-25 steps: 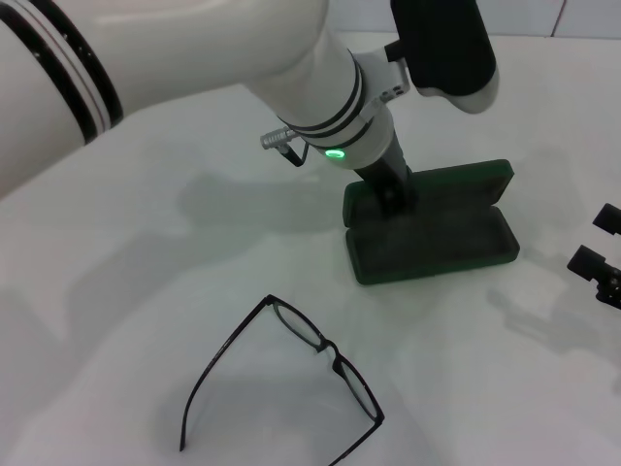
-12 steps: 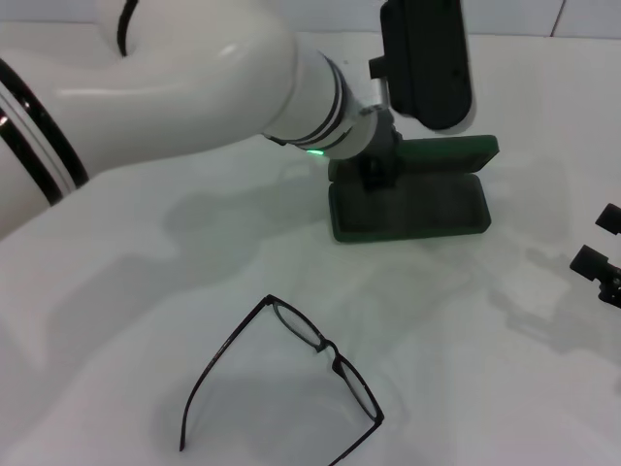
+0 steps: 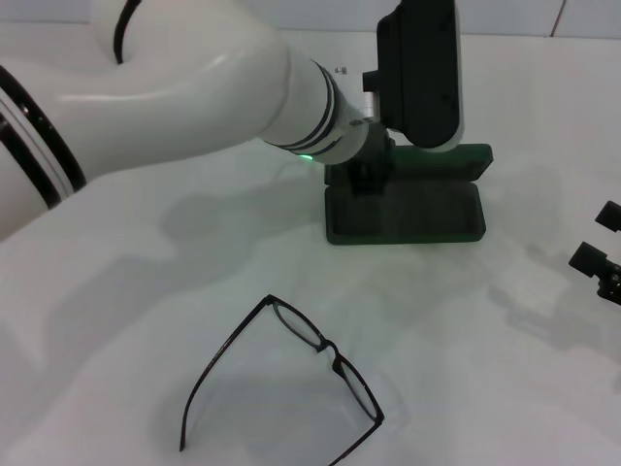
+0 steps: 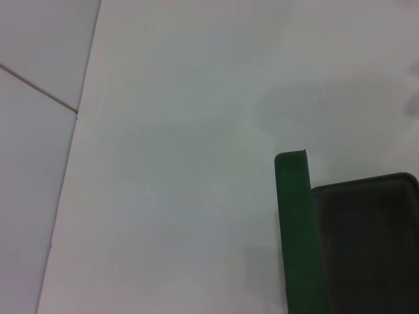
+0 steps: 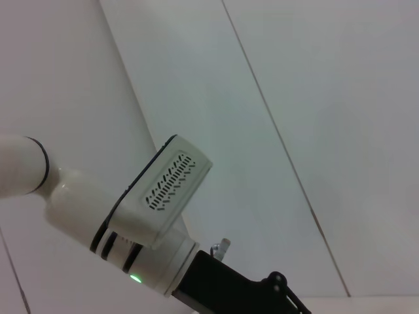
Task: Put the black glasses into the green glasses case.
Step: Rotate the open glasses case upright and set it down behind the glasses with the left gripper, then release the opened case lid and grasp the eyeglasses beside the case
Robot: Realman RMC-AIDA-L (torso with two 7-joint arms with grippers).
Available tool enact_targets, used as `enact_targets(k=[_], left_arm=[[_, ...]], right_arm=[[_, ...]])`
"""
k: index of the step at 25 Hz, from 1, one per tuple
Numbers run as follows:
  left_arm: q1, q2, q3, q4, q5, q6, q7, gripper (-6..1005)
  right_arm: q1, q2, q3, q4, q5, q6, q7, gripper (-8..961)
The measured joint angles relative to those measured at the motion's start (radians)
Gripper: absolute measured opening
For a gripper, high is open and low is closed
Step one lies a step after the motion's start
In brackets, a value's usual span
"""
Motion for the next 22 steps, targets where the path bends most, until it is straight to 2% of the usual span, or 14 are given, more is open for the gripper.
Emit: enact_targets(k=[5,17,22], left_arm=[[-0.004,0.001,-0.008,-0.001,-0.003,0.005,0.043,232],[-0.004,0.0,-0.011,0.004,-0.003,0.017,0.03,332],[0.018,0.001,-0.034,0.116,-0.009,0.031,-0.067,360]], right_arm=[[-0.003,0.001,0.0,0.0,0.0,-0.001,0.003,885],[-0.004,0.002,-0.002,0.0,-0.002,-0.011,0.006,884],[0.017,-0.001,-0.034,-0.02,-0.024,-0.03,0.007,885]])
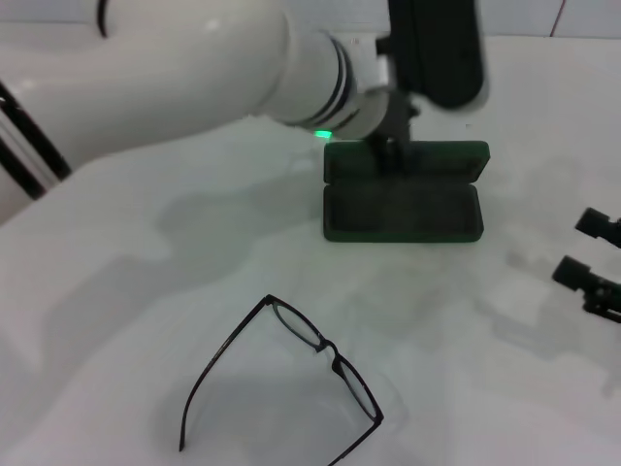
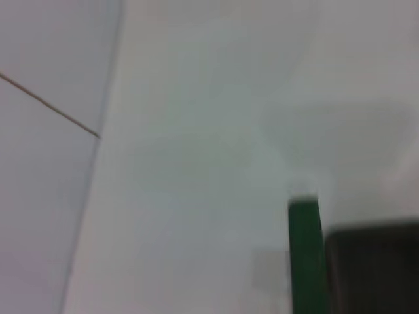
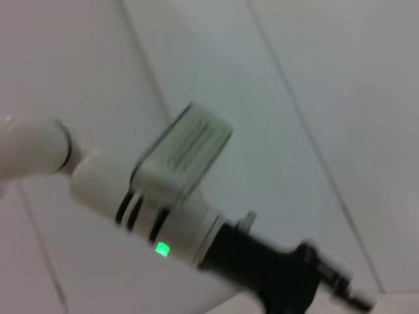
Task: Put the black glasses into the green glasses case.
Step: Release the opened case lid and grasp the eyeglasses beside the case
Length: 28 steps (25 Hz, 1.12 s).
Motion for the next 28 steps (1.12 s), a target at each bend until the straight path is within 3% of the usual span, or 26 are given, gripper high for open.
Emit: enact_targets(k=[2,3,8,12,13,14,15,16,23,28], left_arm=[[0.017,0.0,-0.015,0.041,-0.012,0.0,-0.018,363],[0.063,0.0,-0.049,0.127,-0.052,-0.006,-0.036,365],[0.186,0.002,-0.15,0.244,-0.204,-0.043,-0.02,369],[0.326,0.004,-0.253,0.243,-0.513,-0.175,0.193,351],[0.353,0.004,-0.273,0.235,-0.612,-0.19,0.268,346],[0.353,0.004,-0.273,0.235,-0.612,-0.19,0.268,342],[0.381,0.004,-0.299,0.224,-0.728,-0.192,0.353,337],[0.425,0.005,-0.342,0.201,-0.898,-0.187,0.483,139],[0.508,0.005,-0.412,0.172,-0.964,-0.172,0.587,103],[0.589,0.005,-0.448,0.166,-0.989,-0.144,0.635,83]], right_arm=[[0.024,0.001,-0.017,-0.015,-0.013,-0.002,0.0,882],[0.04,0.002,-0.023,-0.022,-0.022,-0.002,0.001,879],[0.124,0.001,-0.046,-0.034,-0.04,0.005,0.028,863],[0.182,-0.001,-0.099,-0.051,-0.041,0.064,0.075,850],[0.194,-0.001,-0.12,-0.07,-0.044,0.093,0.117,847],[0.205,-0.001,-0.141,-0.095,-0.049,0.122,0.169,843],[0.211,-0.002,-0.157,-0.117,-0.06,0.148,0.215,840],[0.22,-0.002,-0.179,-0.151,-0.079,0.185,0.279,837],[0.298,0.005,-0.213,-0.336,-0.313,0.284,0.642,815],[0.421,0.007,-0.266,-0.386,-0.454,0.262,0.877,807]])
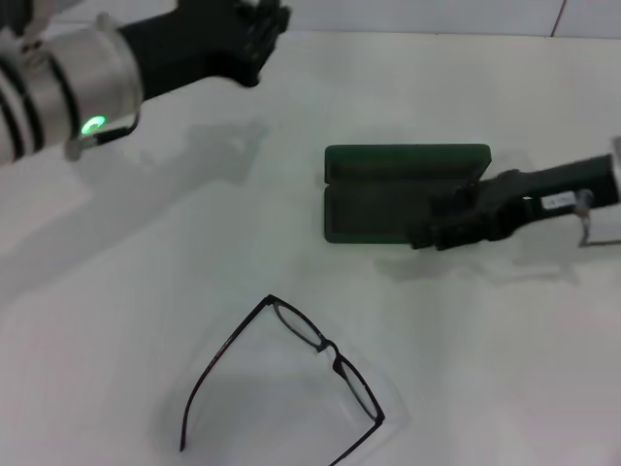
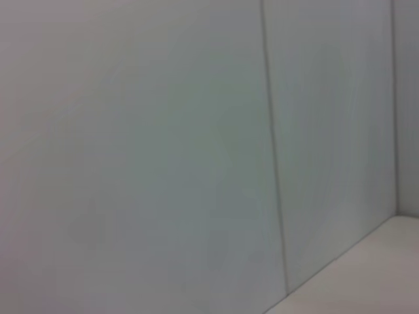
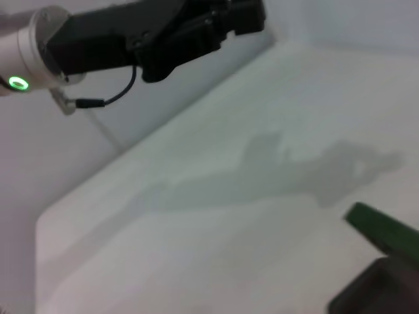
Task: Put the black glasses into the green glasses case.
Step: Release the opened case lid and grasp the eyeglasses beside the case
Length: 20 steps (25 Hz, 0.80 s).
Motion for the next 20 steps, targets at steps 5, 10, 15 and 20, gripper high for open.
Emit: enact_targets(k=[5,10,15,20], left_arm=[[0.061,0.0,-0.036,-0.045,-0.124,0.015,0.102,82],[0.062,0.0,-0.174,-0.209,-0.308,0.172,0.262,81],[0.032,0.002,-0.368,-0.43,-0.422,0.433,0.411,81],[0.004,0.012,-0.522,-0.616,-0.422,0.6,0.485,80]], right_arm=[[0.095,0.008,-0.103,-0.007,-0.015,-0.007,0.133,810],[0.195,0.015,-0.244,-0.008,-0.079,0.004,0.292,809],[0.294,0.025,-0.396,-0.009,-0.094,0.031,0.408,808],[0.387,0.025,-0.537,-0.013,-0.081,0.073,0.546,807]])
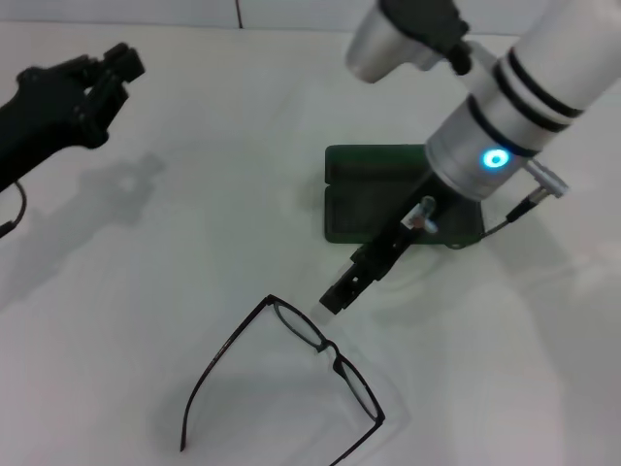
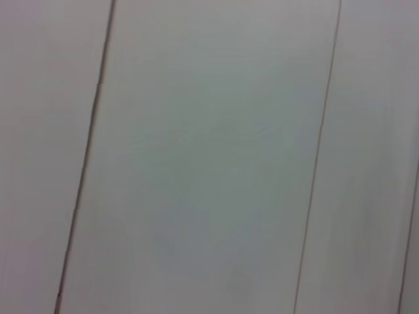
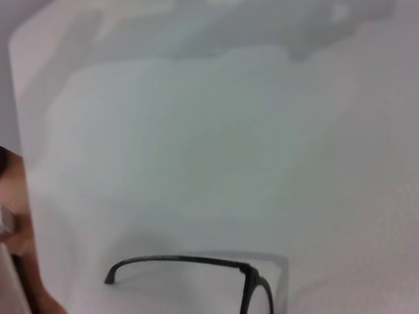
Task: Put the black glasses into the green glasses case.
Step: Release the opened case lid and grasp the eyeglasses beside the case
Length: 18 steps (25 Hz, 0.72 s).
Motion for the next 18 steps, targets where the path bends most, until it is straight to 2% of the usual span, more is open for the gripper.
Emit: enact_targets(k=[6,10,14,18], left_arm=[[0.023,-0.003,-0.037,-0.043,0.0,0.05,0.026,79],[0.025,-0.005,-0.043,-0.062,-0.003,0.059,0.019,79],[0.019,-0.005,-0.047,-0.084,-0.008,0.061,0.021,78],[0.015,-0.005,-0.048,-0.092,-0.005,0.07,0.029,77]], right_arm=[[0.044,0.0,-0.125,-0.049,0.017,0.019,0.16,806],[0.049,0.0,-0.204,-0.085,0.063,0.029,0.221,799],[0.05,0.0,-0.229,-0.086,0.079,0.042,0.234,785],[0.049,0.0,-0.309,-0.083,0.132,0.095,0.267,769]])
